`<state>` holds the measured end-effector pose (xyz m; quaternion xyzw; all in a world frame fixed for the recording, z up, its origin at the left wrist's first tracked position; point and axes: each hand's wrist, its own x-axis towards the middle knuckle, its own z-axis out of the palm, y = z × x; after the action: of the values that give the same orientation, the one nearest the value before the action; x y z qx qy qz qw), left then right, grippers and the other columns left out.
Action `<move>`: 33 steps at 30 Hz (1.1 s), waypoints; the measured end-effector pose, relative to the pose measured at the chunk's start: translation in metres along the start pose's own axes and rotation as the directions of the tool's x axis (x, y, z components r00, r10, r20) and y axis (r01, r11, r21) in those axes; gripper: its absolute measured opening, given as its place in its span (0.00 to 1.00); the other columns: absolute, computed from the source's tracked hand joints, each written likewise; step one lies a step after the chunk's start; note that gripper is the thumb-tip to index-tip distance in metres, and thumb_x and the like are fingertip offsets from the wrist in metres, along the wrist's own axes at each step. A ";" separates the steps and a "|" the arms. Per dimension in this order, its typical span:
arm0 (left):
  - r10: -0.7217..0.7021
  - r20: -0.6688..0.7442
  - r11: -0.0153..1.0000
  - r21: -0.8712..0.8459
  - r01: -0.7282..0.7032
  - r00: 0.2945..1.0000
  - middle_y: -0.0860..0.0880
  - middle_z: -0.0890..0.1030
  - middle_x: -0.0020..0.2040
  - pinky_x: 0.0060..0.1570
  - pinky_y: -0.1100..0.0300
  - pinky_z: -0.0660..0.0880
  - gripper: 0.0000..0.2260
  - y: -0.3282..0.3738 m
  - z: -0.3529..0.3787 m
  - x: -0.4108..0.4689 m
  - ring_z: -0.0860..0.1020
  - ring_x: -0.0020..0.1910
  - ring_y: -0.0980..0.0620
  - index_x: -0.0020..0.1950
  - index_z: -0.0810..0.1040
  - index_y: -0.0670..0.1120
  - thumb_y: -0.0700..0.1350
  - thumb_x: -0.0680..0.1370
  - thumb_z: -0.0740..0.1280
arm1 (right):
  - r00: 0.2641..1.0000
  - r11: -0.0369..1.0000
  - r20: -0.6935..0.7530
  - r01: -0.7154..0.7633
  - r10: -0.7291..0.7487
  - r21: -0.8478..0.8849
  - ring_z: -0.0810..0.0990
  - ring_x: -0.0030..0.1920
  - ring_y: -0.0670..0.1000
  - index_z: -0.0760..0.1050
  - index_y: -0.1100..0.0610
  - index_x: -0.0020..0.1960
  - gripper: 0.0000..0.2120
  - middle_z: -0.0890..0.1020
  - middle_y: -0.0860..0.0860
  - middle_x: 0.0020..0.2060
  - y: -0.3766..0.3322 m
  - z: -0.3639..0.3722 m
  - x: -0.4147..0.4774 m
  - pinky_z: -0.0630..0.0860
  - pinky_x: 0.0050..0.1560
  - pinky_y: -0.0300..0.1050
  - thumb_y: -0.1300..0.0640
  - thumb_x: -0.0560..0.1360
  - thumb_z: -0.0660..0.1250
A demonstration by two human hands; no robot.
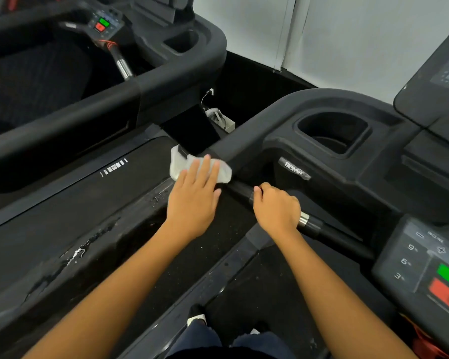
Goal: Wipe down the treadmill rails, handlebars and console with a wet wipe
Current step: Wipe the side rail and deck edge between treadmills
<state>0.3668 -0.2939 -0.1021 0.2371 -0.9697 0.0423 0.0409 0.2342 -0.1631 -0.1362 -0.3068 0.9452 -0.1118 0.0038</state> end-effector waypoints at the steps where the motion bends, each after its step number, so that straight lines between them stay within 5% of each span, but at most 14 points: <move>1: -0.047 0.004 0.999 -0.015 0.047 0.999 0.42 0.60 0.77 0.70 0.46 0.63 0.26 -0.006 -0.001 -0.022 0.62 0.74 0.41 0.77 0.57 0.42 0.53 0.82 0.49 | 1.000 1.000 0.004 -0.013 0.013 0.019 0.78 0.40 0.53 0.76 0.54 0.50 0.16 0.82 0.51 0.41 -0.001 -0.001 0.001 0.68 0.44 0.48 0.48 0.82 0.51; 4: -0.123 0.045 0.990 -0.069 0.126 0.991 0.42 0.67 0.74 0.67 0.46 0.68 0.26 -0.018 -0.008 -0.062 0.67 0.72 0.41 0.75 0.64 0.40 0.53 0.81 0.48 | 0.999 0.969 0.000 -0.033 0.034 0.247 0.78 0.51 0.53 0.75 0.54 0.59 0.13 0.80 0.51 0.53 -0.009 -0.006 0.007 0.71 0.49 0.48 0.52 0.82 0.55; 8: -0.097 0.001 0.983 -0.155 0.096 0.995 0.39 0.75 0.67 0.62 0.47 0.74 0.25 -0.022 -0.014 -0.026 0.75 0.64 0.41 0.69 0.71 0.35 0.49 0.81 0.47 | 0.986 0.886 -0.144 0.138 -0.082 0.442 0.69 0.69 0.52 0.71 0.56 0.68 0.17 0.72 0.51 0.68 -0.034 -0.016 0.025 0.70 0.64 0.50 0.56 0.81 0.58; 13: -0.090 0.165 0.964 -0.233 0.127 0.982 0.40 0.60 0.76 0.67 0.49 0.67 0.25 -0.033 0.003 0.046 0.65 0.72 0.43 0.75 0.58 0.37 0.49 0.82 0.44 | 0.960 0.893 -0.137 0.277 -0.243 0.354 0.63 0.73 0.53 0.67 0.56 0.72 0.19 0.67 0.53 0.72 -0.061 -0.033 0.059 0.64 0.69 0.53 0.55 0.82 0.56; 17: -0.079 0.294 0.922 -0.343 0.182 0.952 0.38 0.59 0.75 0.62 0.44 0.67 0.17 -0.039 0.002 0.092 0.65 0.68 0.38 0.65 0.68 0.39 0.46 0.83 0.48 | 0.970 0.904 -0.118 0.243 -0.215 0.351 0.67 0.69 0.54 0.69 0.57 0.69 0.18 0.72 0.53 0.68 -0.070 -0.041 0.085 0.66 0.65 0.54 0.53 0.82 0.55; 21: -0.074 0.170 0.935 -0.330 0.128 0.983 0.41 0.58 0.77 0.68 0.48 0.65 0.26 -0.036 -0.004 0.044 0.62 0.74 0.44 0.78 0.50 0.39 0.51 0.84 0.47 | 0.973 0.920 -0.156 0.215 -0.171 0.328 0.70 0.66 0.53 0.72 0.56 0.65 0.16 0.76 0.52 0.62 -0.078 -0.039 0.101 0.61 0.69 0.56 0.52 0.82 0.54; 27: -0.264 0.078 0.943 -0.189 0.274 0.961 0.44 0.72 0.68 0.64 0.51 0.70 0.31 -0.068 0.001 -0.051 0.72 0.65 0.46 0.75 0.61 0.38 0.56 0.79 0.40 | 0.947 0.940 -0.026 0.321 -0.320 0.116 0.65 0.72 0.52 0.77 0.53 0.60 0.19 0.77 0.48 0.62 -0.088 -0.010 0.107 0.47 0.73 0.62 0.50 0.82 0.50; 33: -0.379 -0.040 0.922 -0.102 0.373 0.925 0.46 0.75 0.64 0.58 0.50 0.71 0.27 -0.004 0.007 0.015 0.75 0.61 0.44 0.73 0.66 0.41 0.55 0.80 0.45 | 0.862 0.865 -0.072 0.502 -0.502 -0.015 0.76 0.58 0.51 0.80 0.51 0.52 0.19 0.82 0.48 0.50 -0.071 -0.011 0.124 0.60 0.67 0.55 0.49 0.81 0.51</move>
<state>0.3549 -0.3050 -0.1076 0.4154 -0.9054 -0.0042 0.0879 0.1738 -0.2887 -0.1022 -0.5379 0.8320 -0.1223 -0.0595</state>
